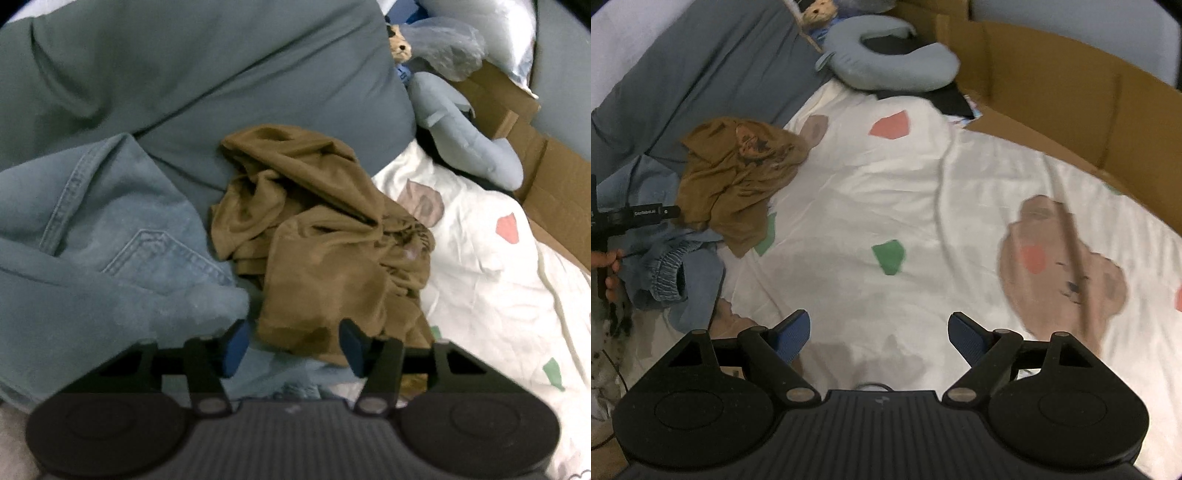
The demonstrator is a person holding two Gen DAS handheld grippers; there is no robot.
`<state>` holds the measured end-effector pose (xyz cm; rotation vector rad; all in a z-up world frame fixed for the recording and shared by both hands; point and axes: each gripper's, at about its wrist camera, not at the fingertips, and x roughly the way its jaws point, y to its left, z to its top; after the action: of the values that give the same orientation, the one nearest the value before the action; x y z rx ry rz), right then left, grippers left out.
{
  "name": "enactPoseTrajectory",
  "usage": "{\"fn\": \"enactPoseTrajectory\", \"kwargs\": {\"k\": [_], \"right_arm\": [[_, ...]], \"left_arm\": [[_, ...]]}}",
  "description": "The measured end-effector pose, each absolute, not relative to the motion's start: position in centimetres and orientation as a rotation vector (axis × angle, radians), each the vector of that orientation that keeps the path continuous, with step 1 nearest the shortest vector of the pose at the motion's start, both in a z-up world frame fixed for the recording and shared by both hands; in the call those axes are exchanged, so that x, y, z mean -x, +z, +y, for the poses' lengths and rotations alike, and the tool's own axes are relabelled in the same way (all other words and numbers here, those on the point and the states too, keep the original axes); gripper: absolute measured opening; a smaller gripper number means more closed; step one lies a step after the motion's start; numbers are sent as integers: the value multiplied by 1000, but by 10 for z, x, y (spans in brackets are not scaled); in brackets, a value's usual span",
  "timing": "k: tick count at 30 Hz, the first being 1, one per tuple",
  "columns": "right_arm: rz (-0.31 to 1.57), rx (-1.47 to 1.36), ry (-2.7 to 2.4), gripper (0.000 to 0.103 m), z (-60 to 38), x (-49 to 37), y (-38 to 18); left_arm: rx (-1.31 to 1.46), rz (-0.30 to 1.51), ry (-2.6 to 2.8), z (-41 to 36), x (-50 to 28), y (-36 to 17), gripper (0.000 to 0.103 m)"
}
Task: Fold clothes
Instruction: 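Move both grippers toward the crumpled brown T-shirt on the jeans, then pinch the brown T-shirt with the left gripper while the right gripper pinches another edge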
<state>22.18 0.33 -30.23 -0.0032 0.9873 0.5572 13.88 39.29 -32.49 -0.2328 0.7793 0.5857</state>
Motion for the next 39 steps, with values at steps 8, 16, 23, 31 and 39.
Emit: {"fn": "enactPoseTrajectory", "kwargs": {"k": [8,16,23,31,39], "right_arm": [[984,-55,619,85,64,-236,-326],[990,-114,627,85,103,-254,-352],[976,-172,671,85,142,-263,-367],[1018,-197,751,73,196,-271,-386],[1067,-188,777,62,243,-287,-404]], "left_arm": [[283,762,559,414,-141,-340,49],[323,742,500,423,-143,-348,7],[335,672,529,425,-122,-325,4],[347,579,595,435,-89,-292,3],[368,516,668,443,-61,-271,2]]}}
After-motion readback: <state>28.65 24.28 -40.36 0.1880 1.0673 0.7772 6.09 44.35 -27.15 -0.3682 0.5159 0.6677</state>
